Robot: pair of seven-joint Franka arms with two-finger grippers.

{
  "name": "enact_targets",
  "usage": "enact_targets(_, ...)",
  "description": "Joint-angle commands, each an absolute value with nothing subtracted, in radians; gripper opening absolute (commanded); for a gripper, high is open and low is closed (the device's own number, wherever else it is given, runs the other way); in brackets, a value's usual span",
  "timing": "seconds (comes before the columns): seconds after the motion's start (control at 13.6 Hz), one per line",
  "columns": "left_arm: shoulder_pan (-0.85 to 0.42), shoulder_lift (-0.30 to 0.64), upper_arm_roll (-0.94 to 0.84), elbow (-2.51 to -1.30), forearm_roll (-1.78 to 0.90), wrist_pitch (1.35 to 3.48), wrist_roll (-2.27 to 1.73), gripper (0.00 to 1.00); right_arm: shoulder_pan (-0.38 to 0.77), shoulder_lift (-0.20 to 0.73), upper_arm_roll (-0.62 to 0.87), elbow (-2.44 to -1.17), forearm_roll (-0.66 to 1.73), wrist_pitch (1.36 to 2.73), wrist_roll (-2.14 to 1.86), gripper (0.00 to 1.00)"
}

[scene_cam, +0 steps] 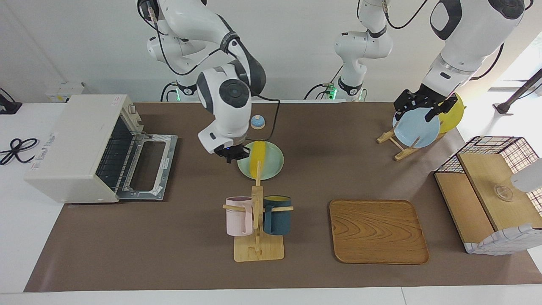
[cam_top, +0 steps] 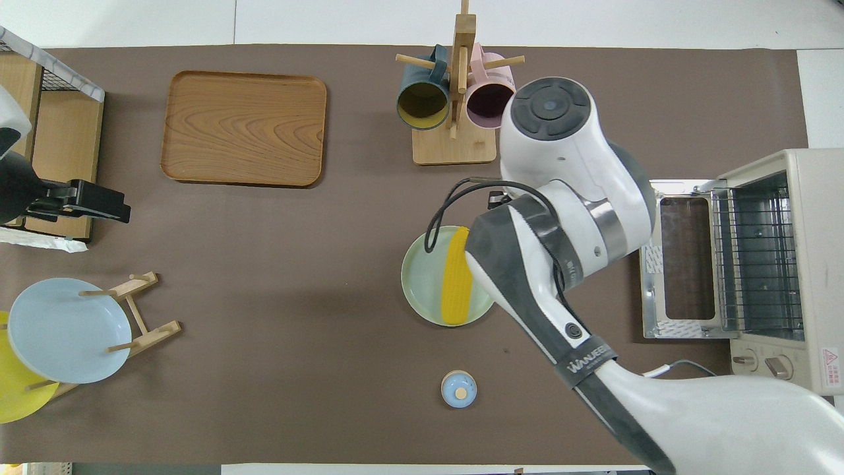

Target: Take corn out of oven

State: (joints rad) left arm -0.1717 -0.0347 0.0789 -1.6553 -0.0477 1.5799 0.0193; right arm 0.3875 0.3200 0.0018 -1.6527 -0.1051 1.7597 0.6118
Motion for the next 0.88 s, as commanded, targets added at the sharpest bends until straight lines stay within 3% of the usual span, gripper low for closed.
enact_targets(0.0,-0.167,-0.051,0.071,-1.641,-0.046,1.536,0.018,1.00,0.333,0.198,0.012,-1.963,-0.184,1.950,0.586,0.00)
enact_targets(0.22,-0.176,-0.049,0.071,-1.641,-0.046,1.539,0.017,1.00,0.178,0.179,0.015,-2.106,-0.222,2.144,0.459,0.00)
enact_targets(0.51,-0.241,-0.069,0.054,-1.684,-0.046,1.558,0.011,1.00,0.135,0.178,0.015,-2.135,-0.225,2.161,0.425,0.00)
enact_targets(0.81,-0.406,-0.094,0.049,-1.787,-0.058,1.721,-0.249,1.00,0.115,0.179,0.014,-2.163,-0.227,2.198,0.381,0.00)
